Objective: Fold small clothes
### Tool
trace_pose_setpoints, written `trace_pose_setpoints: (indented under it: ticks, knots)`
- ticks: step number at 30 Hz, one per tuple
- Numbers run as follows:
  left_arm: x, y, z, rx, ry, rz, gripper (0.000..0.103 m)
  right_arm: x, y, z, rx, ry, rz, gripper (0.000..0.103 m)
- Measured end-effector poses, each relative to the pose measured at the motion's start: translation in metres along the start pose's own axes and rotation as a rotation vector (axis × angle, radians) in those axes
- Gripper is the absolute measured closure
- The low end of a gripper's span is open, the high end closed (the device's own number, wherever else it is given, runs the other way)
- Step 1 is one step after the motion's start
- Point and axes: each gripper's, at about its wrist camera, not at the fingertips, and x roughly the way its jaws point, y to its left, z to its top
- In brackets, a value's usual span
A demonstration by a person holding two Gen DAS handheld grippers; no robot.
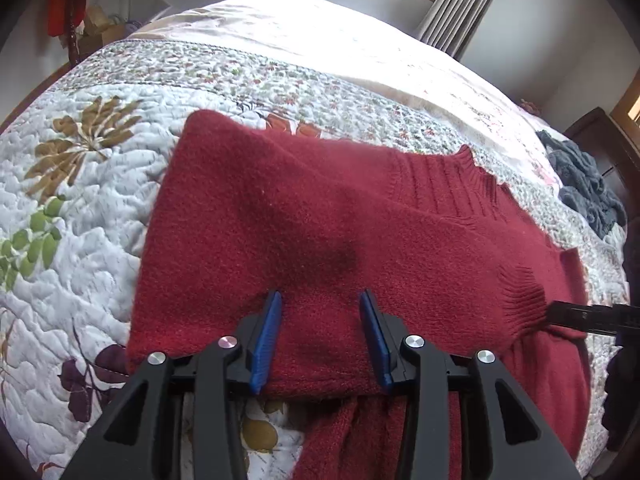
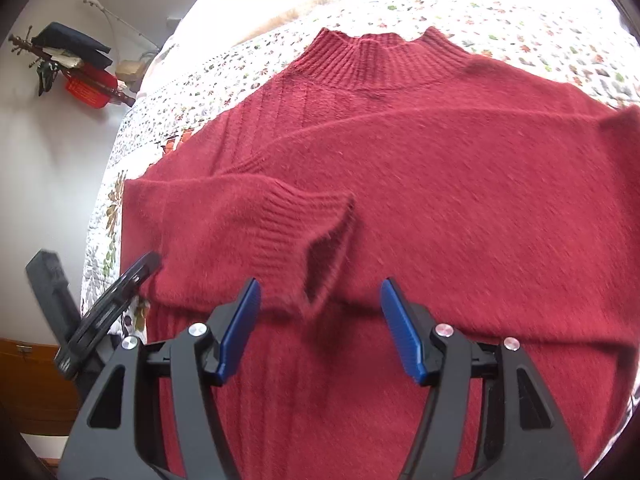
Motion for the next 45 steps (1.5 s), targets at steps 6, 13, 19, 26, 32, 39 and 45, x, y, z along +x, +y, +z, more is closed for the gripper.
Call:
trace_pose_setpoints:
  ticks: [6, 13, 19, 26, 32, 39, 45]
  knots:
    - [-0.023, 0.010, 0.008, -0.055, -0.055, -0.014, 0.058, 0.017, -0.001, 0.015, 0.028, 0.036, -0.002, 0.063]
    - [-0.039, 0.013, 0.021, -0.023, -0.091, 0.037, 0.057, 0.006, -0.007, 0.013, 0.026, 0.023, 0.099, 0.097]
    - [-0.041, 0.007, 0.029, -0.021, -0.106, 0.047, 0.057, -0.041, -0.017, 0.016, 0.018, -0.060, 0.124, 0.098]
    - [-0.030, -0.008, 0.031, 0.003, -0.090, 0.047, 0.057, -0.096, -0.052, 0.020, 0.035, -0.147, 0.089, 0.098]
    - [-0.014, -0.032, 0.028, 0.050, -0.065, 0.042, 0.057, -0.128, -0.099, 0.017, 0.084, -0.194, 0.035, 0.098]
    - [0.008, -0.054, 0.019, 0.115, -0.023, 0.075, 0.057, -0.137, -0.140, 0.008, 0.138, -0.213, -0.010, 0.098]
    - [0.019, -0.064, 0.012, 0.165, -0.005, 0.109, 0.057, -0.116, -0.166, -0.002, 0.177, -0.179, -0.058, 0.098]
